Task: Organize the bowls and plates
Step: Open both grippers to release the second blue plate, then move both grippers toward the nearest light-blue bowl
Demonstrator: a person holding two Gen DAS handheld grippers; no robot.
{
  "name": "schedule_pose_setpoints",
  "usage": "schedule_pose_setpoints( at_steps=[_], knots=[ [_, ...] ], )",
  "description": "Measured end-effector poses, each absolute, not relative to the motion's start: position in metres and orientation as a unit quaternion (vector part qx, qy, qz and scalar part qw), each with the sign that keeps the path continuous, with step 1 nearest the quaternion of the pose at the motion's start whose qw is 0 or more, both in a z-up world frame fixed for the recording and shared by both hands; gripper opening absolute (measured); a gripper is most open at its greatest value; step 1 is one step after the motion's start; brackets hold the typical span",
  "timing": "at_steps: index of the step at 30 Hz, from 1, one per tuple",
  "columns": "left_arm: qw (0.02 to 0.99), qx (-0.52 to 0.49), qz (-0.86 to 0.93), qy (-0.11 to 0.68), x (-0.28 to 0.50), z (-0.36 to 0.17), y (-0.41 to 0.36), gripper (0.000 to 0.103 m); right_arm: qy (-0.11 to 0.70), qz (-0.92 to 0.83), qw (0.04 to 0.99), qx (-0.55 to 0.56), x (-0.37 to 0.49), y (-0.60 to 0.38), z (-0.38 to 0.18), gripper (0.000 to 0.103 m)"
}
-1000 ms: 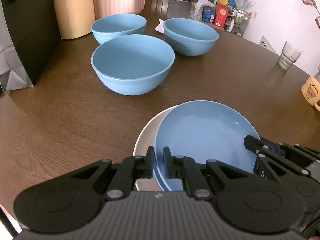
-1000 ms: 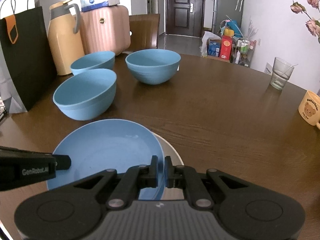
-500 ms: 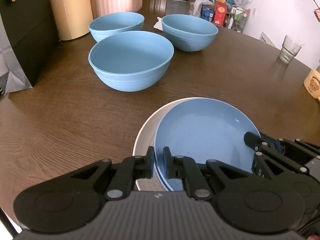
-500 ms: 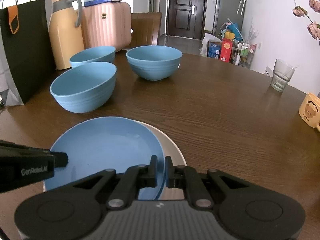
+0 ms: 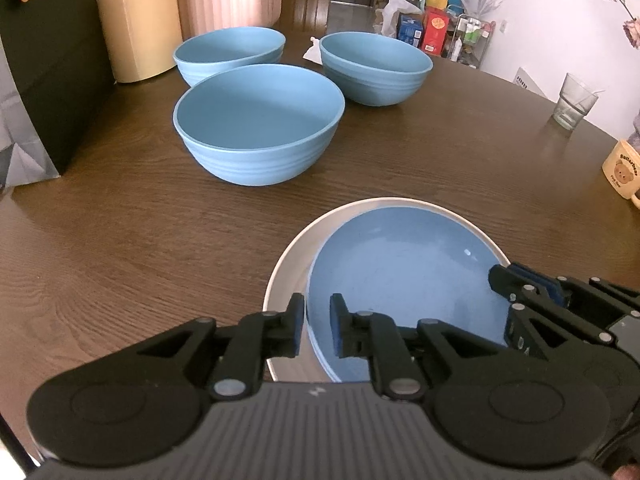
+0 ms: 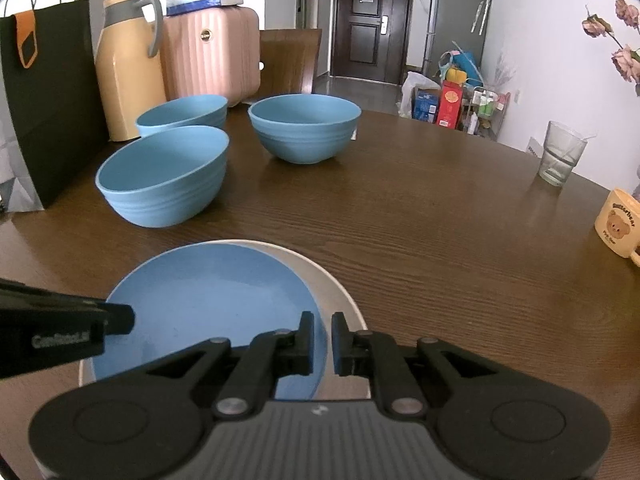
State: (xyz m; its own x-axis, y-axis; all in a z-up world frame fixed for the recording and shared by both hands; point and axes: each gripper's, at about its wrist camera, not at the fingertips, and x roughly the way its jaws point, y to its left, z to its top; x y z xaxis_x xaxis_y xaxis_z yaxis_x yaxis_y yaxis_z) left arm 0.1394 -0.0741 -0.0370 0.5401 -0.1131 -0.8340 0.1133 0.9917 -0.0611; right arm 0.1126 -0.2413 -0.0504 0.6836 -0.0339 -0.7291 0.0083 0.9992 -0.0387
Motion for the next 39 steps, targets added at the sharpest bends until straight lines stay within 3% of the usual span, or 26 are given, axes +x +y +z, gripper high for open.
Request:
schedule_pose_setpoints(
  at_steps=[3, 5, 9, 11, 13, 18, 39],
  knots=[
    [0.879, -0.004, -0.062, 0.473, 0.140, -0.036, -0.071, 0.025, 0.394, -0.011, 0.919, -0.008, 0.111, -0.246, -0.049, 0.017],
    [0.884, -0.007, -0.060, 0.464, 0.139, -0.033, -0.068, 0.044, 0.391, -0.010, 0.920, -0.003, 0.110, -0.249, -0.047, 0.024],
    [0.890, -0.012, -0.063, 0.451, 0.135, -0.024, -0.062, 0.055, 0.377, -0.004, 0.926, 0.006, 0.105, -0.253, -0.040, 0.054],
    [0.894, -0.014, -0.060, 0.443, 0.133, -0.020, -0.059, 0.068, 0.371, 0.000, 0.929, 0.009, 0.101, -0.255, -0.036, 0.065],
    [0.899, -0.015, -0.055, 0.434, 0.131, -0.017, -0.055, 0.078, 0.366, 0.003, 0.930, 0.009, 0.098, -0.256, -0.032, 0.084],
    [0.904, -0.022, -0.035, 0.426, 0.126, -0.011, -0.043, 0.103, 0.366, 0.012, 0.930, 0.021, 0.095, -0.261, -0.024, 0.102],
    [0.898, -0.052, -0.026, 0.436, 0.126, -0.002, -0.009, 0.103, 0.371, 0.013, 0.928, 0.015, 0.099, -0.254, -0.014, 0.103]
  ],
)
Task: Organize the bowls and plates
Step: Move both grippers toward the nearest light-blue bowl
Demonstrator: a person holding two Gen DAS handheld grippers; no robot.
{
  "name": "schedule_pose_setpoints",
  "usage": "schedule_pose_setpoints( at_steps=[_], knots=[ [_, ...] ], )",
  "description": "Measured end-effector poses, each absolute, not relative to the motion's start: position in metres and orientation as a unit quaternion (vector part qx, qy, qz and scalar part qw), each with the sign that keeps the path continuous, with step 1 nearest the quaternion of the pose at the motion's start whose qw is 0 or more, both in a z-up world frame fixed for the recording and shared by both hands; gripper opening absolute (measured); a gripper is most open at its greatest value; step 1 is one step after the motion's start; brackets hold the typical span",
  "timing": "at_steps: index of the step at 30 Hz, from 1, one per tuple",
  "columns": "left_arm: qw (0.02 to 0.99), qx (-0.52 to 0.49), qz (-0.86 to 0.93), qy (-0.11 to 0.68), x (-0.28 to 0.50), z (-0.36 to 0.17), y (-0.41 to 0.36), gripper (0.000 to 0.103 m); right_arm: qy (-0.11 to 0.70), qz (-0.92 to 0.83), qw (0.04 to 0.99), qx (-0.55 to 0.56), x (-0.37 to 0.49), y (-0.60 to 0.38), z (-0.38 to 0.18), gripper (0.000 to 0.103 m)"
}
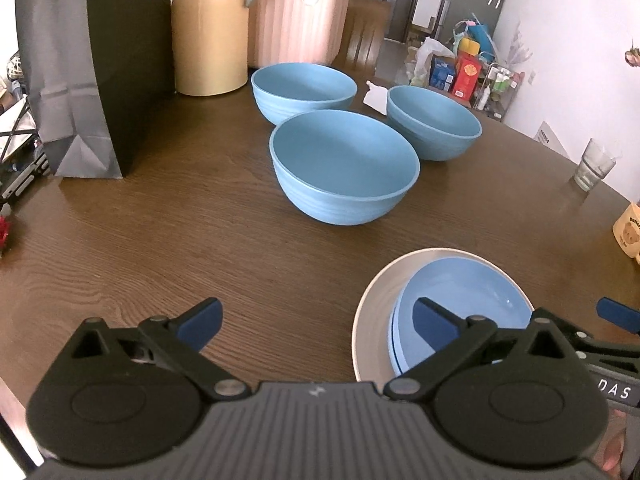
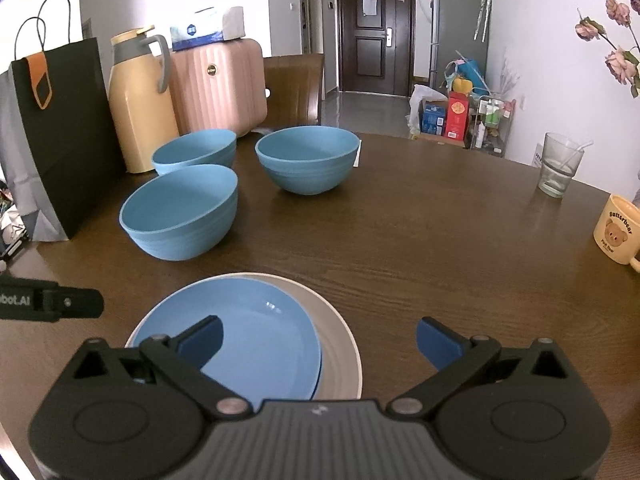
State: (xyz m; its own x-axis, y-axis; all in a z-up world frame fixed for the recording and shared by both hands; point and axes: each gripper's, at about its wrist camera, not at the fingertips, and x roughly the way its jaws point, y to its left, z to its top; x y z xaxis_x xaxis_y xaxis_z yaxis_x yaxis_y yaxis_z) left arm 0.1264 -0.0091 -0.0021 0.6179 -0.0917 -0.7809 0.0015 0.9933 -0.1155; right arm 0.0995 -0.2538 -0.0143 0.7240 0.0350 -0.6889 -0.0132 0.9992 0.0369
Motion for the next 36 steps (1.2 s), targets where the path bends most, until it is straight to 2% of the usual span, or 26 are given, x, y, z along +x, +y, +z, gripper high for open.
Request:
schedule_pose_setpoints(
  at_steps=[20, 36],
  knots=[
    [0.915, -0.073, -0.005, 0.398, 0.133, 0.020, 0.022, 0.103, 0.320, 0.031, 0.946, 0.041, 0.115, -0.237, 0.018, 0.103],
    [0.925, -0.075, 0.018, 0.372, 0.166, 0.033, 0.049, 0.103, 0.318, 0.035, 0.946, 0.054, 0.157, -0.220, 0.026, 0.103]
  ],
)
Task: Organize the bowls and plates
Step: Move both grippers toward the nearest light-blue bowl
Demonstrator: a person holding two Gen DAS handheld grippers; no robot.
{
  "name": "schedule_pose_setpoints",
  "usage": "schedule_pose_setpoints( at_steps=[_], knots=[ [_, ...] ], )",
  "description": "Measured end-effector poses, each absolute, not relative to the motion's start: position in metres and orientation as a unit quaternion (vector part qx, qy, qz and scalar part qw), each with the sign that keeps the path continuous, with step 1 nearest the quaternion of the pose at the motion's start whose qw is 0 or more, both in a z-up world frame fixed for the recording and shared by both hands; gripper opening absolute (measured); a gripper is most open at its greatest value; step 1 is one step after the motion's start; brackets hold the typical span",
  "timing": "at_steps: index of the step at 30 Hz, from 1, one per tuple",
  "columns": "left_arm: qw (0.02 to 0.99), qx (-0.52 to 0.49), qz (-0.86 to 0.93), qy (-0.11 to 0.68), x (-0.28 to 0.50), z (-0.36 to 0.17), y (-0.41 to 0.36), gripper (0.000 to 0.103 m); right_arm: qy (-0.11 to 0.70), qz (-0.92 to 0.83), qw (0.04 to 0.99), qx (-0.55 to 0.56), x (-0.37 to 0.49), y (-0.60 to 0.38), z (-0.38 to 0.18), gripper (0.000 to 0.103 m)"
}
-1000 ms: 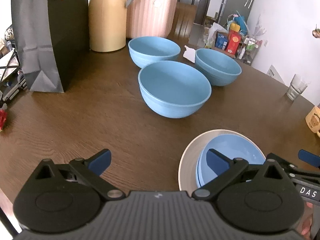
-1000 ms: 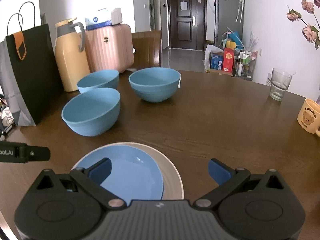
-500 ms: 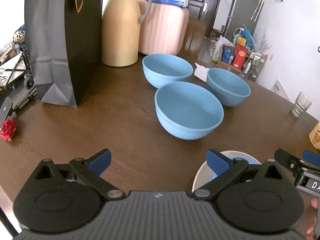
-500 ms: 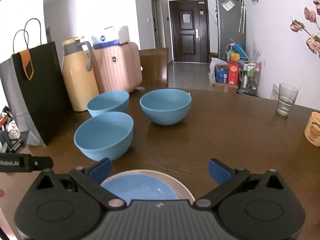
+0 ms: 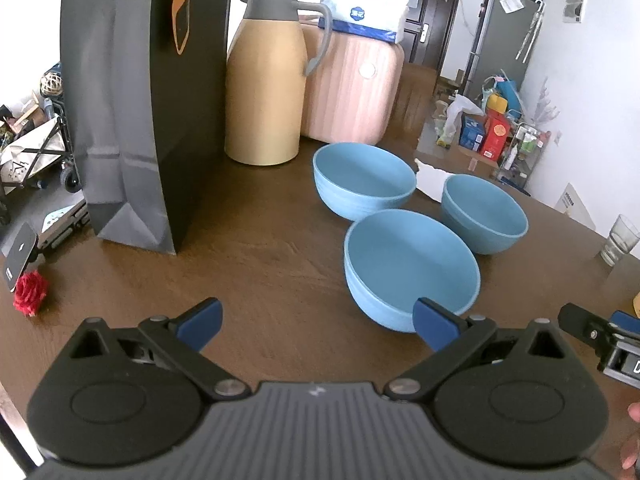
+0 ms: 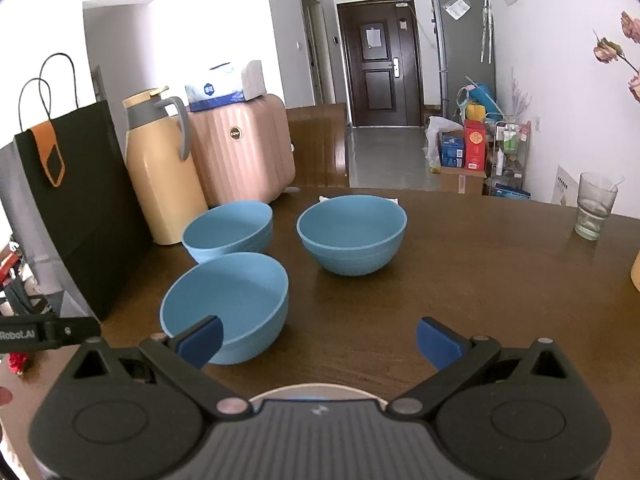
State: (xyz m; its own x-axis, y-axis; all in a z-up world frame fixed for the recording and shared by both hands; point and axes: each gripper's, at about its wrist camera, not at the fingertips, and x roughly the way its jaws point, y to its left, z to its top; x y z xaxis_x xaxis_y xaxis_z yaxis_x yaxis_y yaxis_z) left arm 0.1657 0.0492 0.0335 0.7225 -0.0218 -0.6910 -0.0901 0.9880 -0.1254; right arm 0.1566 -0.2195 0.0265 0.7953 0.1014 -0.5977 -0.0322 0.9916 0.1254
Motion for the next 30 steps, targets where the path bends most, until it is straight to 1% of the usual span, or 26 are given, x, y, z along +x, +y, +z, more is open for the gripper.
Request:
schedule_pose_setpoints(
  at_steps=[8, 20, 23, 25, 27, 29, 30],
  knots=[
    [0.925, -0.079, 0.019, 0.371, 0.189, 0.034, 0.059, 0.103, 0.331, 0.037, 0.941, 0.061, 0.184, -0.212, 0.027, 0.103],
    [0.915, -0.100, 0.015, 0.391, 0.237, 0.019, 0.068, 0.103, 0.384, 0.031, 0.919, 0.085, 0.241, -0.196, 0.016, 0.103],
    [0.912, -0.111, 0.010, 0.394, 0.249, 0.017, 0.070, 0.103, 0.396, 0.037, 0.912, 0.094, 0.252, -0.190, 0.012, 0.100],
    [0.911, -0.116, 0.006, 0.397, 0.256, 0.014, 0.070, 0.103, 0.403, 0.037, 0.910, 0.093, 0.260, -0.184, 0.009, 0.096],
    [0.907, -0.120, 0.004, 0.405, 0.264, 0.010, 0.070, 0.101, 0.410, 0.033, 0.907, 0.092, 0.266, -0.179, 0.005, 0.093],
    [0.901, -0.126, 0.000, 0.414, 0.272, 0.004, 0.070, 0.093, 0.417, 0.028, 0.904, 0.093, 0.272, -0.177, 0.000, 0.090],
    [0.899, -0.129, -0.002, 0.418, 0.275, 0.002, 0.070, 0.091, 0.421, 0.026, 0.902, 0.094, 0.275, -0.176, -0.003, 0.087]
  ],
)
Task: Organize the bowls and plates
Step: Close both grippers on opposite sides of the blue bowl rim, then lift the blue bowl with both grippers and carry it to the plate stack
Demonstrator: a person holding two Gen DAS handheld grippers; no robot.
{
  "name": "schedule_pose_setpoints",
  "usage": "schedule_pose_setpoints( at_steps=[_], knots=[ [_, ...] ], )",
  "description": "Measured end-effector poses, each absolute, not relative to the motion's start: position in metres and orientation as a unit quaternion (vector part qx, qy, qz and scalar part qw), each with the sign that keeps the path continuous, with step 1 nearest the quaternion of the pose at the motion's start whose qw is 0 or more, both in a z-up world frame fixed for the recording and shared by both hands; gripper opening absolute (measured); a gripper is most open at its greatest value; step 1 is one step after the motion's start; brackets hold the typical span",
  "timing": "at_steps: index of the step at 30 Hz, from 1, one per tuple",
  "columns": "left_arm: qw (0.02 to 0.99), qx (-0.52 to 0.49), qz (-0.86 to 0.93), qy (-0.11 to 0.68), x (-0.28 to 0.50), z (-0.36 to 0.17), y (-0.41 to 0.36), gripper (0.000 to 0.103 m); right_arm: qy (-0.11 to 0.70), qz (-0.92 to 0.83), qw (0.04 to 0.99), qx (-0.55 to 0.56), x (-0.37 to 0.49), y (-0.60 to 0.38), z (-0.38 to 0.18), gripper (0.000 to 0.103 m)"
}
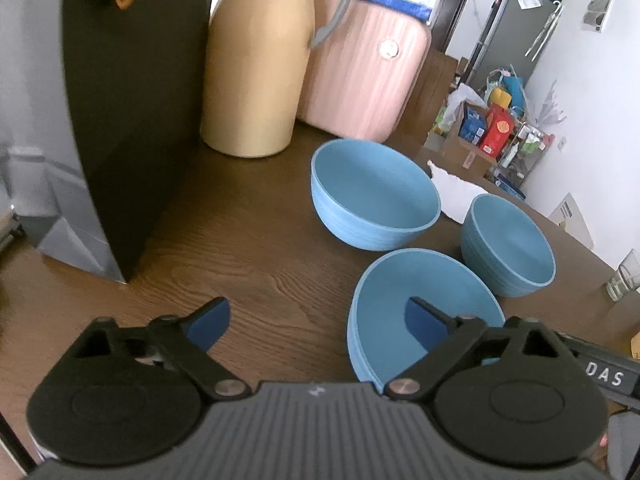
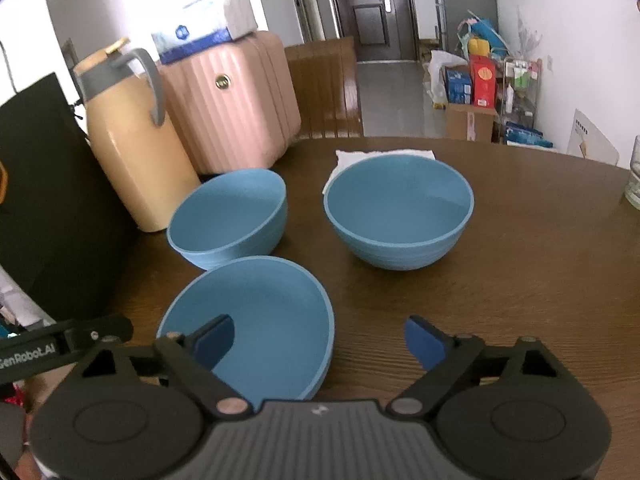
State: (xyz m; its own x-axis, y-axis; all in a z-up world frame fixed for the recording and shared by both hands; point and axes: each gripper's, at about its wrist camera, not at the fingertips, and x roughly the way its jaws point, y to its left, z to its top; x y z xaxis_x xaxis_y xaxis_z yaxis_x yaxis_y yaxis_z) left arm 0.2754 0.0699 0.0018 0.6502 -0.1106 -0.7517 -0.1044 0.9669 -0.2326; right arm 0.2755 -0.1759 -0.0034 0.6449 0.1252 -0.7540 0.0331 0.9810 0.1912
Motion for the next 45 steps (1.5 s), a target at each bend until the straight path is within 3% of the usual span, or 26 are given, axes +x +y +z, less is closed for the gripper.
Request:
schedule_pose_setpoints(
  at_steps=[3, 8, 10, 13, 16, 23, 31, 45],
  knots=[
    [0.890, -0.134, -0.008, 0.436, 0.287, -0.008, 0.068, 0.077, 0.433, 0.019, 0.896, 0.097, 0.284, -0.176, -0.011, 0.074],
    [0.878, -0.133, -0.017, 0.459, 0.302, -0.023, 0.060, 0.058, 0.447, 0.021, 0.888, 0.100, 0.293, -0.177, -0.021, 0.064],
    [0.872, -0.136, -0.020, 0.469, 0.308, -0.028, 0.058, 0.049, 0.455, 0.023, 0.885, 0.101, 0.297, -0.177, -0.025, 0.054],
    [0.866, -0.143, -0.025, 0.479, 0.315, -0.034, 0.056, 0.044, 0.464, 0.025, 0.880, 0.100, 0.300, -0.176, -0.031, 0.045],
    [0.862, -0.143, -0.027, 0.485, 0.318, -0.038, 0.054, 0.031, 0.473, 0.028, 0.875, 0.100, 0.303, -0.174, -0.036, 0.034],
    [0.858, -0.140, -0.034, 0.494, 0.323, -0.042, 0.050, 0.014, 0.480, 0.035, 0.871, 0.104, 0.308, -0.173, -0.041, 0.019],
    [0.859, -0.130, -0.031, 0.494, 0.325, -0.041, 0.045, 0.010, 0.481, 0.031, 0.869, 0.109, 0.310, -0.176, -0.044, 0.009],
    [0.867, -0.120, -0.030, 0.483, 0.317, -0.036, 0.042, 0.010, 0.469, 0.033, 0.876, 0.107, 0.302, -0.175, -0.040, 0.008]
  ],
)
